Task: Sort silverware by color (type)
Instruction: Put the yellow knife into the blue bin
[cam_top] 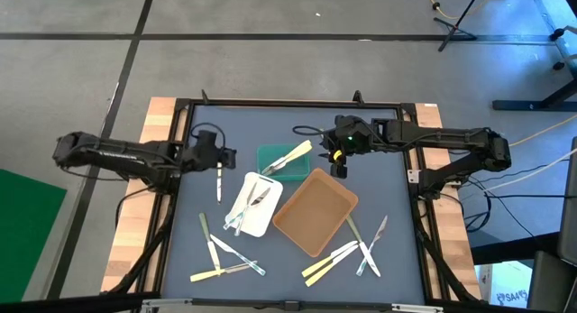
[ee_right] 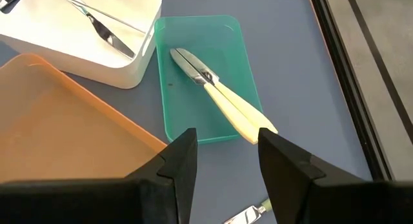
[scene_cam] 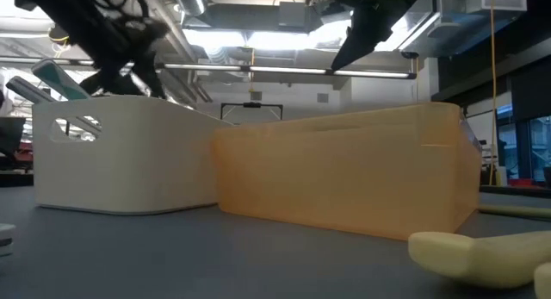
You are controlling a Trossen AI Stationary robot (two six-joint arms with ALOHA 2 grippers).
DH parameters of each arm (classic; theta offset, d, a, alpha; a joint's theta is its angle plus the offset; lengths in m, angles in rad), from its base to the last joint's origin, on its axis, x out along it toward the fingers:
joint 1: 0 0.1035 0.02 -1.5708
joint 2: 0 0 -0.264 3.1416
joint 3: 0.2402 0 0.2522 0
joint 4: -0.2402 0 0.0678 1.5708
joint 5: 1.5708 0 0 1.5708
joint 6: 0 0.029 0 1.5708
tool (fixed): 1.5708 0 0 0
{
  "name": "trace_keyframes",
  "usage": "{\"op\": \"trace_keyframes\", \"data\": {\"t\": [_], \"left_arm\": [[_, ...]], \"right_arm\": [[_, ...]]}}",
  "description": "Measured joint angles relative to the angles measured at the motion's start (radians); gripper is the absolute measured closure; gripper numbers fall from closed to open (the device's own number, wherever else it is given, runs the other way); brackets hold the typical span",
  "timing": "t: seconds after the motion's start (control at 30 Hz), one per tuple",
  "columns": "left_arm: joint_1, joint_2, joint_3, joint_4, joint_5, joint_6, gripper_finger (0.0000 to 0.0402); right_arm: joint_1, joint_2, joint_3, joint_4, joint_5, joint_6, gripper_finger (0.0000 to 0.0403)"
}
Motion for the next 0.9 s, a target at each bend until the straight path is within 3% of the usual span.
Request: {"op": "trace_keyframes", "data": {"t": [0.17,0.37,0.9], "left_arm": [[0.138,0.000,0.000,-0.208,0.088,0.001,0.0288],[0.226,0.000,0.000,-0.359,0.107,0.001,0.0288],[0.250,0.186,0.000,-0.260,0.091,0.002,0.0288]], "right_arm": [[0.000,0.000,0.000,0.001,0.000,0.000,0.0253],[0.000,0.000,0.000,0.001,0.000,0.000,0.0253],[0.000,0.065,0.000,-0.003,0.000,0.000,0.0253]]}}
